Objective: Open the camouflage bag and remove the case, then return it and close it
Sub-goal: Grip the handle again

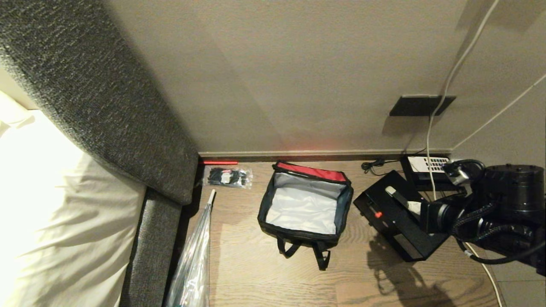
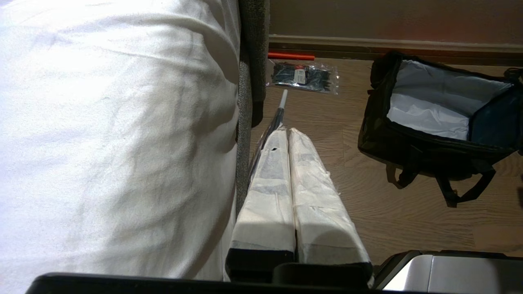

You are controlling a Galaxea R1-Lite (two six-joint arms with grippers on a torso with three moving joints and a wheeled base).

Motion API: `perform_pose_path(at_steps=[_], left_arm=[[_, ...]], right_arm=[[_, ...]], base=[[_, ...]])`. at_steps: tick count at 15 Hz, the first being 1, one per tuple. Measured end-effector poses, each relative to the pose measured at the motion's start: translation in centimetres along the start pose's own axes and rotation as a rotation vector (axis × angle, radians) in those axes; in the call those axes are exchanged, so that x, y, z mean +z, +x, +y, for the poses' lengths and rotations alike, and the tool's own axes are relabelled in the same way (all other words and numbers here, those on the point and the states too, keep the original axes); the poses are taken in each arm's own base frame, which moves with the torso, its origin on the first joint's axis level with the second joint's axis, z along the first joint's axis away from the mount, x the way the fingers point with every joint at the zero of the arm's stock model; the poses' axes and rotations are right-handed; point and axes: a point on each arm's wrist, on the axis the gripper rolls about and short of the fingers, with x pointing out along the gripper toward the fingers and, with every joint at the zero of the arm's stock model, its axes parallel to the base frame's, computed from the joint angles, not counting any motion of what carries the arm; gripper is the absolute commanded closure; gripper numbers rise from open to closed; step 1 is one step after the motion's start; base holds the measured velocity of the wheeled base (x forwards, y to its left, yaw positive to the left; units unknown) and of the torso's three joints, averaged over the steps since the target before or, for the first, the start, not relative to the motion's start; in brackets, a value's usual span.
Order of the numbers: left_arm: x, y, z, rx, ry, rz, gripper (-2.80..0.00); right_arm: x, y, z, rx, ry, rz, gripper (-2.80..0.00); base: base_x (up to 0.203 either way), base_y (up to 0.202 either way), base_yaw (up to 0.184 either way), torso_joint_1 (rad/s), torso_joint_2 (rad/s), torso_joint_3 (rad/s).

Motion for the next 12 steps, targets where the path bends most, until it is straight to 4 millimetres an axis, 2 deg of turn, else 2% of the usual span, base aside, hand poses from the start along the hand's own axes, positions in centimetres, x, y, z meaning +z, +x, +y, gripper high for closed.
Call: perform_pose_path(at_steps=[1,6,8,12], left_arm=[[0.0,0.0,0.0,0.0,0.0,0.0,0.0],[0.0,0.0,0.0,0.0,0.0,0.0,0.0],[0.0,0.0,0.0,-0.001,0.0,0.0,0.0],[0.0,0.0,0.0,0.0,0.0,0.0,0.0]], right_arm=[[-0.3,1.1,-0.4,-0.058,-0.055,0.012,-2.8],[-0.9,8.9,-3.3,-0.323,-0.342,0.015,-2.8],[-1.9,12.1,-4.4,-0.417,-0.454,0.05,-2.8],[-2.5,18.2,-5.6,-0.487,-0.593,0.013,-2.8]], base=[[0.0,0.0,0.0,0.0,0.0,0.0],[0.0,0.0,0.0,0.0,0.0,0.0],[0.0,0.0,0.0,0.0,0.0,0.0],[0.0,0.0,0.0,0.0,0.0,0.0]])
